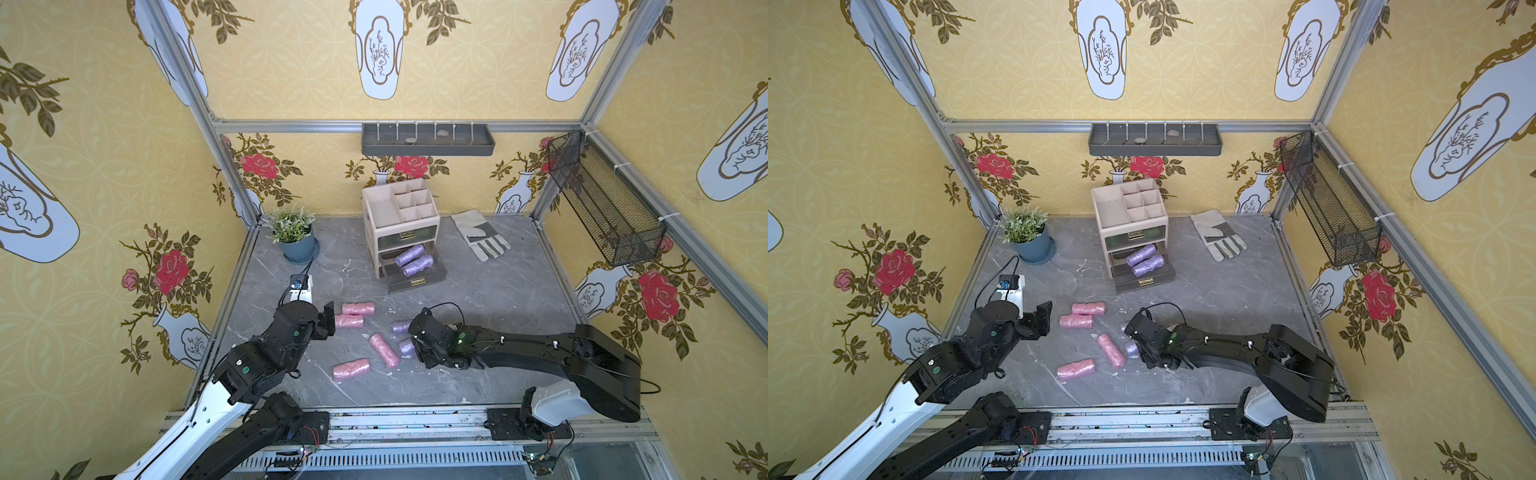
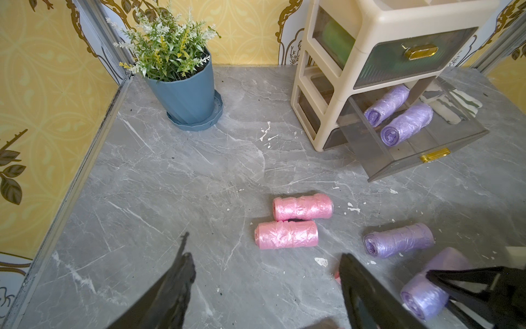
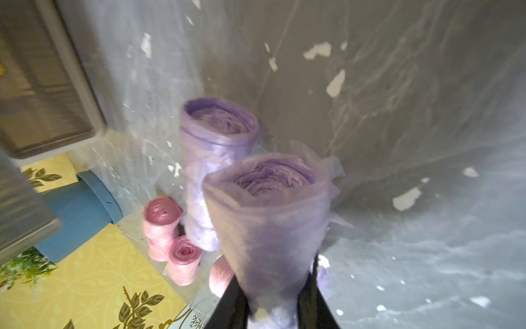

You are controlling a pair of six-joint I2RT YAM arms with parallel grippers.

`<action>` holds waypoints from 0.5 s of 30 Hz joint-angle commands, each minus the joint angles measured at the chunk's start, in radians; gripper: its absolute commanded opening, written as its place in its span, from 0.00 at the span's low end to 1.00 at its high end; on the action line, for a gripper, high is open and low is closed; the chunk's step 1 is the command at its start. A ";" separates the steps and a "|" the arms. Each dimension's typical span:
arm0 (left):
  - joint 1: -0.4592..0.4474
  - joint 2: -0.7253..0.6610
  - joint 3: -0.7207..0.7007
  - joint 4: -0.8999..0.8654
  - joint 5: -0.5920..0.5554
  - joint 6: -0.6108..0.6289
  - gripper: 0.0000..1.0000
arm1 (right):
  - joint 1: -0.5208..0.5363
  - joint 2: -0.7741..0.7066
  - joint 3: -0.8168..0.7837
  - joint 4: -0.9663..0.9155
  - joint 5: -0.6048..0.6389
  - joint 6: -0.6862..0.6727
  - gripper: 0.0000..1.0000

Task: Sort the rolls of trash bags by color and place them into the drawer
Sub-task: Pick up the roll of trash bags from the center of the board.

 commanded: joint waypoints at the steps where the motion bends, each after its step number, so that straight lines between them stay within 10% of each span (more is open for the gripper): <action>1: 0.001 0.000 0.008 0.009 -0.004 0.002 0.81 | 0.001 -0.131 0.007 -0.217 0.113 -0.043 0.27; 11: 0.001 0.023 0.008 0.032 0.000 0.006 0.81 | -0.035 -0.487 0.267 -0.651 0.392 -0.263 0.24; 15: 0.001 0.042 0.019 0.035 0.004 0.008 0.81 | -0.209 -0.422 0.406 -0.541 0.280 -0.522 0.25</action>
